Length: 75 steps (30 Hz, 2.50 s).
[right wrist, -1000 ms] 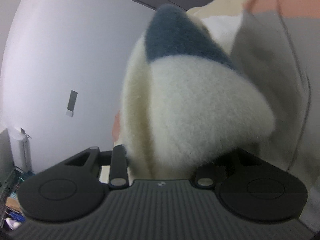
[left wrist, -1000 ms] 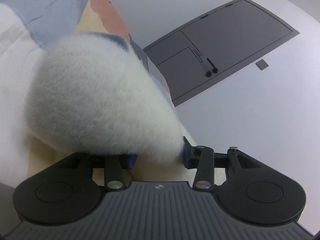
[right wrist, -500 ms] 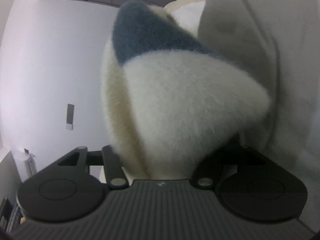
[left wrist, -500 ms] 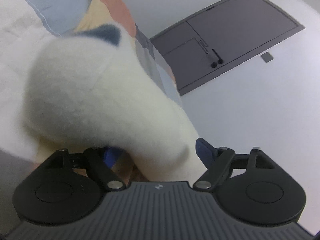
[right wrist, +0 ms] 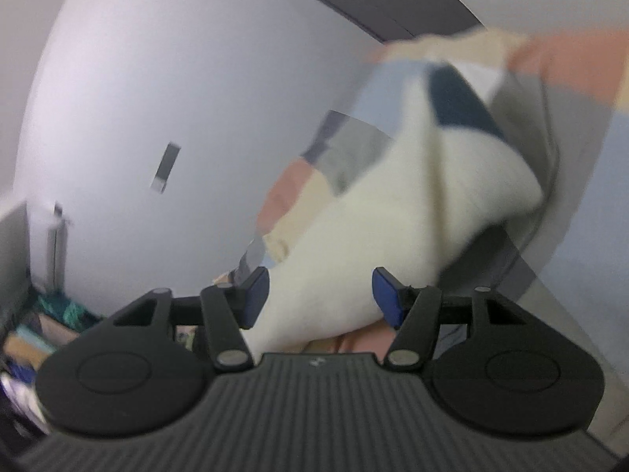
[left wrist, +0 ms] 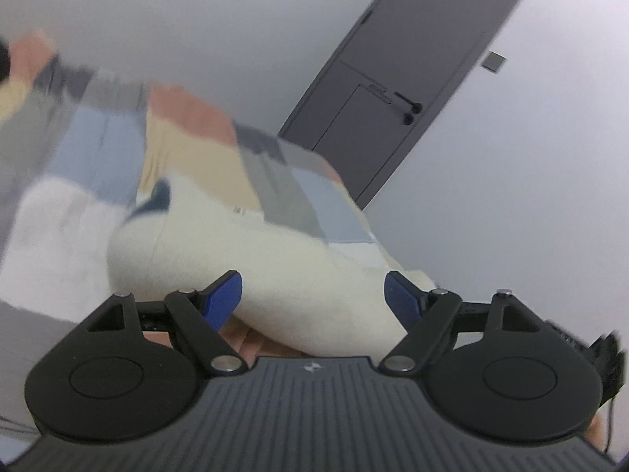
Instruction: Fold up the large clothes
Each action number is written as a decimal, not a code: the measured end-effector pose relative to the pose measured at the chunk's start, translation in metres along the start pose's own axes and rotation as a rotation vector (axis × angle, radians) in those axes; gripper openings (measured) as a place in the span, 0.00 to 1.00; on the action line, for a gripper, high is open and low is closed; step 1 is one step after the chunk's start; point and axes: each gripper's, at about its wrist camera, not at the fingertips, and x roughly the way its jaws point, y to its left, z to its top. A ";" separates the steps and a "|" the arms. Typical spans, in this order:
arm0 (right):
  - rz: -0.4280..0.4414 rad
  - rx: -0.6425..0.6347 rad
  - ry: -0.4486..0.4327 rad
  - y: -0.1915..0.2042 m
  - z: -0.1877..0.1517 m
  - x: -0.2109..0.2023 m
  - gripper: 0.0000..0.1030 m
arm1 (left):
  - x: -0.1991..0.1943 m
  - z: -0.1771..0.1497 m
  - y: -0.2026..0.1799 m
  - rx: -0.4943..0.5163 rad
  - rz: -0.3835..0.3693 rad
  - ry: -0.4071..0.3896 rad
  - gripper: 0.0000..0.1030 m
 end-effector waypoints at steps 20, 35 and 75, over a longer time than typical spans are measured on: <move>-0.125 -0.611 -0.124 0.137 -0.054 -0.117 0.60 | -0.145 -0.022 -0.107 0.272 0.042 -0.071 0.90; -0.179 -0.743 -0.189 0.137 -0.107 -0.129 0.60 | -0.189 -0.070 -0.120 0.406 0.184 -0.153 0.97; -0.323 -0.774 -0.176 0.133 -0.156 -0.126 1.00 | -0.197 -0.110 -0.104 0.388 0.248 -0.075 0.98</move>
